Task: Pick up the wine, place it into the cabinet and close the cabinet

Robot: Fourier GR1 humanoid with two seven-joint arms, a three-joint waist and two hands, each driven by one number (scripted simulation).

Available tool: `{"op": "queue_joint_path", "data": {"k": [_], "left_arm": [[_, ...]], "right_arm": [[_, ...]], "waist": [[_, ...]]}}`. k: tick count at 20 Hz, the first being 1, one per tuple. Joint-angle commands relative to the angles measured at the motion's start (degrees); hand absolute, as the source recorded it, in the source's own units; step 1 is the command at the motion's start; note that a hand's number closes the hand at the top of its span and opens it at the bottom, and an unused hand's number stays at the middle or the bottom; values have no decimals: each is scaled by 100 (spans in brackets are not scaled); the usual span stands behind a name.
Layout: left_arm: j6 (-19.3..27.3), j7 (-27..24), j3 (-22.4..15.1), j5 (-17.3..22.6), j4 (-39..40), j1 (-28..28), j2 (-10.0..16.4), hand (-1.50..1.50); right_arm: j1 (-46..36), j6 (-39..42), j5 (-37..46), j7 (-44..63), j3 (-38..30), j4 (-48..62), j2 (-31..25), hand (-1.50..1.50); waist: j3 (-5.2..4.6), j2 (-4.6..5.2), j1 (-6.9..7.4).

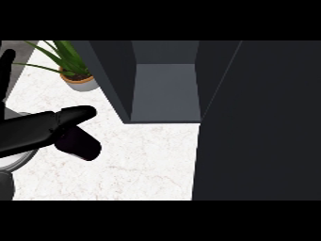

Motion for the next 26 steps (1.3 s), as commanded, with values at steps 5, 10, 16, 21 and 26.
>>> {"op": "queue_joint_path", "data": {"k": [5,10,16,21,26], "left_arm": [[-250,-415,397,507,-276,997,137,-150],[-320,-1311,444,844,48,1760,-106,-150],[-558,-2088,652,1362,196,2507,-266,-150],[-764,-2753,804,1551,1084,2395,-299,-150],[-1096,-3503,1021,2002,1451,2818,-369,-150]], "right_arm": [[298,-97,-70,603,-29,-1490,-187,-150],[-122,-259,63,741,-27,-1212,-124,-150],[-85,-337,208,913,206,-1407,-208,-150],[0,-110,-307,496,-253,-1185,-340,-150],[90,-446,227,831,385,-1625,-225,-150]], "waist": [[2,-8,-31],[-3,12,-5],[-5,-2,-15],[4,22,-41],[-7,-14,-90]]}}
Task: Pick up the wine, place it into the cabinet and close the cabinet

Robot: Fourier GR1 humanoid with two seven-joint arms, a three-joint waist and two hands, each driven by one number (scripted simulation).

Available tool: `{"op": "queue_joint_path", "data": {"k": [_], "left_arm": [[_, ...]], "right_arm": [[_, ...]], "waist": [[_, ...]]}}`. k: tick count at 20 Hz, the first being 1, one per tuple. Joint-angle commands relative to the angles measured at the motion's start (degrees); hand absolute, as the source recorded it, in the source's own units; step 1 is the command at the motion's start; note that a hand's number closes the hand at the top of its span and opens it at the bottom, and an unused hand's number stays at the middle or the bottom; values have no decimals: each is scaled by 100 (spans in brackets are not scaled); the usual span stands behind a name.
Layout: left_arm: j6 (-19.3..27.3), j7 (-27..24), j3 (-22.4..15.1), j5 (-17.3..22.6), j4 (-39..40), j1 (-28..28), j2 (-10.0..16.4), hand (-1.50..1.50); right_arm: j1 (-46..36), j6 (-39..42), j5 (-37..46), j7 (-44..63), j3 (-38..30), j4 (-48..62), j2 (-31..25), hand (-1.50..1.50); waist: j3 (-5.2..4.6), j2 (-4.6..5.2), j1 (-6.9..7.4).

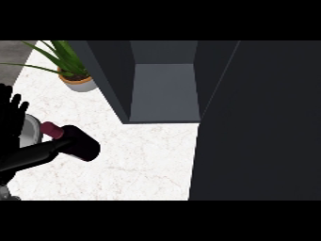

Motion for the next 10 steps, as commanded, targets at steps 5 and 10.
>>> {"op": "queue_joint_path", "data": {"k": [5,10], "left_arm": [[-264,-923,235,200,1247,-128,-51,-150],[-397,-1223,581,424,1649,-92,60,-150]], "right_arm": [[337,-11,-150,290,-120,-1223,-153,-150],[557,6,-71,512,57,-1667,-349,-150]], "waist": [[5,16,-11],[0,0,-53]]}}
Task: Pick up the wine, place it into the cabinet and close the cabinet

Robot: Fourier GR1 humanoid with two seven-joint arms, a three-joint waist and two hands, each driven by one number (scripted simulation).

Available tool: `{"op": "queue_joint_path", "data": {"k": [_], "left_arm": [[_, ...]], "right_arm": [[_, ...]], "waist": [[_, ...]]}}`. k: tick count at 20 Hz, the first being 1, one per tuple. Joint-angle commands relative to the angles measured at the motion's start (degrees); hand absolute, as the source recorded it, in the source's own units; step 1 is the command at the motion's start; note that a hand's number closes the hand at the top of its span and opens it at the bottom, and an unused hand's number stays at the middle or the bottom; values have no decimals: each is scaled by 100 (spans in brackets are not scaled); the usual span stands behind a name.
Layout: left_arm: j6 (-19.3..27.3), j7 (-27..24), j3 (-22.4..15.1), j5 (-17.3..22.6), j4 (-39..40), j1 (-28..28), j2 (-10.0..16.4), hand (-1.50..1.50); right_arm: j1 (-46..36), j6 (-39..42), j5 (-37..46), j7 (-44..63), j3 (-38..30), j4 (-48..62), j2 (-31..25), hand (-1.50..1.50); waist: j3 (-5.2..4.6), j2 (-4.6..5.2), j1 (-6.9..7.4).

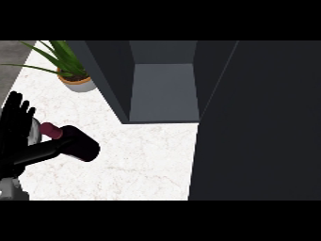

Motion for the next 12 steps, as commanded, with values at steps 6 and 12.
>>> {"op": "queue_joint_path", "data": {"k": [6,12], "left_arm": [[-140,-971,177,31,1037,192,-147,-150],[-632,-1701,591,394,2488,-259,100,-150]], "right_arm": [[486,-160,-29,612,95,-1684,-224,-150],[554,-177,67,205,196,-1273,-205,-150]], "waist": [[-3,-7,-5],[-2,13,-20]]}}
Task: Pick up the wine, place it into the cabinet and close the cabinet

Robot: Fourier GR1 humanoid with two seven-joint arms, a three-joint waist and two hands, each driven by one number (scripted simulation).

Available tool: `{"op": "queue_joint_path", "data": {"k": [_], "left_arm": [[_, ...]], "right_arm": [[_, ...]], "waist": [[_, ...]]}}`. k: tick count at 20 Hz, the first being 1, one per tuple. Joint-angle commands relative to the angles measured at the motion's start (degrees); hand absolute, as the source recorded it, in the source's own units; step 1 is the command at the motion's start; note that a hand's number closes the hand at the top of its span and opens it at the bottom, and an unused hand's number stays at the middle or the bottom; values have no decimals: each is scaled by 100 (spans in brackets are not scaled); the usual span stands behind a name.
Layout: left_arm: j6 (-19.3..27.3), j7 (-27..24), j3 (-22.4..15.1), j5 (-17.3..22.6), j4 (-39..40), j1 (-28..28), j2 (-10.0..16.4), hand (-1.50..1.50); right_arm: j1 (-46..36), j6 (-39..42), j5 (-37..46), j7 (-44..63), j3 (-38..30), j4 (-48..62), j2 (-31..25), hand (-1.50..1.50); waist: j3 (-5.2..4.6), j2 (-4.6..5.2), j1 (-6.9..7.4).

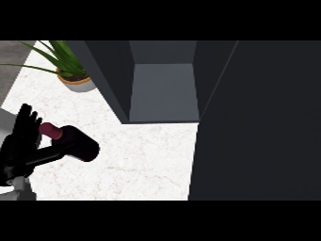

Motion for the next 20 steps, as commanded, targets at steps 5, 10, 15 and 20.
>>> {"op": "queue_joint_path", "data": {"k": [5,10,15,20], "left_arm": [[-223,-596,-67,60,842,-160,-183,-150],[-436,-1314,21,156,1392,76,-307,-150],[-579,-1963,62,88,2111,1,-290,-150],[-341,-2167,151,213,2481,-329,-615,-150]], "right_arm": [[494,51,-137,402,-63,-1474,-246,-150],[328,-54,-207,538,-100,-1568,-201,-150],[116,-53,-404,760,-325,-1416,-252,-150],[322,-73,-148,591,-89,-1515,-257,-150]], "waist": [[4,-2,5],[2,-9,-1],[2,8,35],[1,-4,-22]]}}
